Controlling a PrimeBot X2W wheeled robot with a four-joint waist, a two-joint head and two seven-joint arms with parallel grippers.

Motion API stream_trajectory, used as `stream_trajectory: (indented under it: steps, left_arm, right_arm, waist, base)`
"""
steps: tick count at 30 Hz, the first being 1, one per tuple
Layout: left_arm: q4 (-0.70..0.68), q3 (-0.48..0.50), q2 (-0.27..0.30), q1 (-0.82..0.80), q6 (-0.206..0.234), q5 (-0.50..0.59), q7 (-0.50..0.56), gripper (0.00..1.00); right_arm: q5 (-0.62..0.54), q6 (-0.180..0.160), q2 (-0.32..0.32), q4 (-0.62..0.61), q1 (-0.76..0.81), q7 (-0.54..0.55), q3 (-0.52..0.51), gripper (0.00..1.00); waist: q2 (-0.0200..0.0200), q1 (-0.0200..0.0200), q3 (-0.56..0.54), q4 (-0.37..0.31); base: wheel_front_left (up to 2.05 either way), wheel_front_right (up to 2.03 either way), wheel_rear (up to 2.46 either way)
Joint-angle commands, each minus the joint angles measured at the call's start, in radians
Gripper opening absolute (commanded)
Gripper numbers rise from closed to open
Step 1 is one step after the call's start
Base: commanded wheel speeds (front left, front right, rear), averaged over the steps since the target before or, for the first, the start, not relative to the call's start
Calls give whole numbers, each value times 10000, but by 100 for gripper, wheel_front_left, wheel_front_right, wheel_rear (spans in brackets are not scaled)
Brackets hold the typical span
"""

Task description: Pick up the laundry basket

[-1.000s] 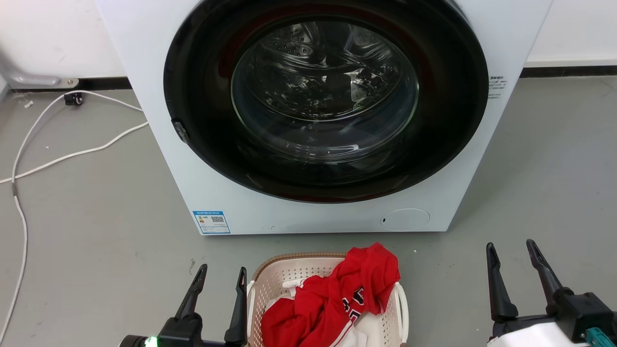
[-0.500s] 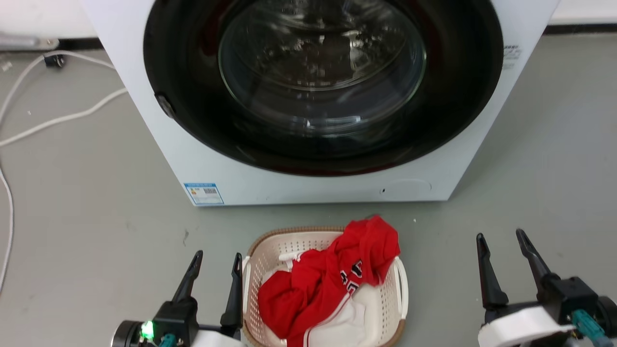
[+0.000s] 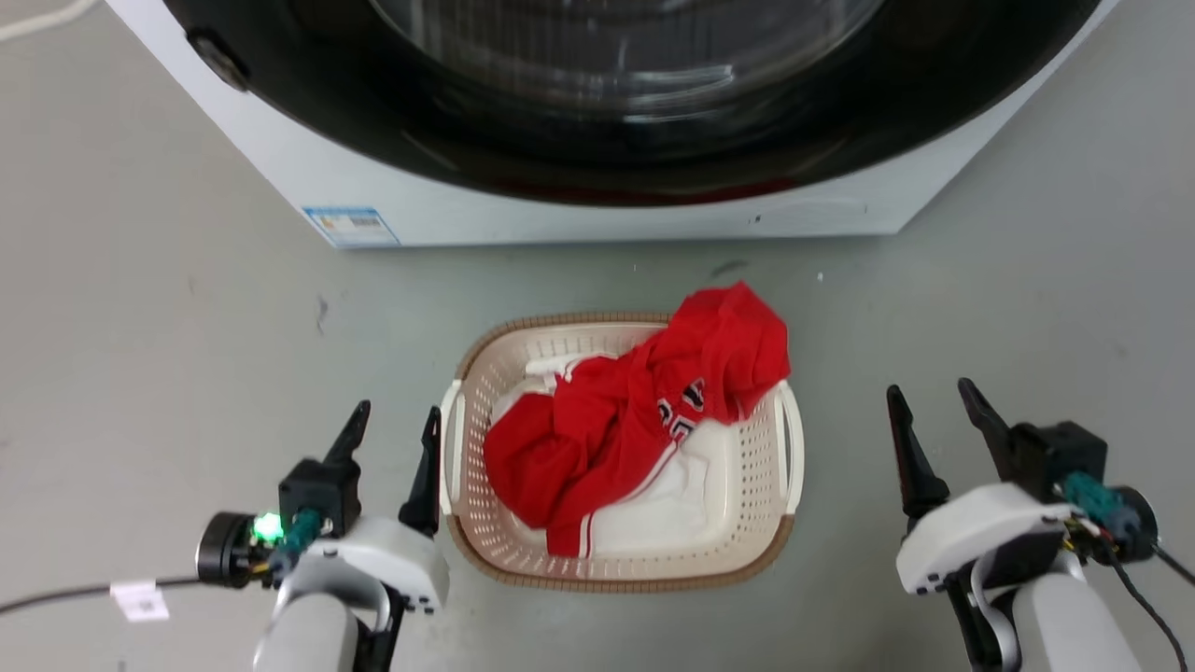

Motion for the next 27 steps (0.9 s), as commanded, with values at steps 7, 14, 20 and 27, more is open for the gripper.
stream_trajectory:
  steps: [7, 14, 20, 27]
  left_arm:
    - [2886, -346, 359, -2334, -313, -88, -22, 100]
    - [5257, -1647, 442, -4356, -433, -479, 245, 100]
    - [6334, -2923, 442, -5351, -439, -1730, 1455, 100]
    - [6485, -4819, 1153, -6246, -442, -3463, 2496, 100]
  right_arm:
    - [819, -7, -8, 1928, -1652, 1062, 325, 100]
    - [1190, -5, -9, 3678, -3185, 1994, 664, 100]
    - [1228, -7, -12, 4837, -4190, 2545, 887, 100]
    - [1275, -7, -12, 6471, -5522, 2970, 1407, 100]
  waist:
    - [0, -2, 1815, 163]
    - [0, -2, 2724, 386]
    - [0, -2, 3194, 453]
    - [0, -2, 3780, 402]
  base:
    - [0, 0, 0]
    - [0, 0, 0]
    - [0, 0, 0]
    - [0, 0, 0]
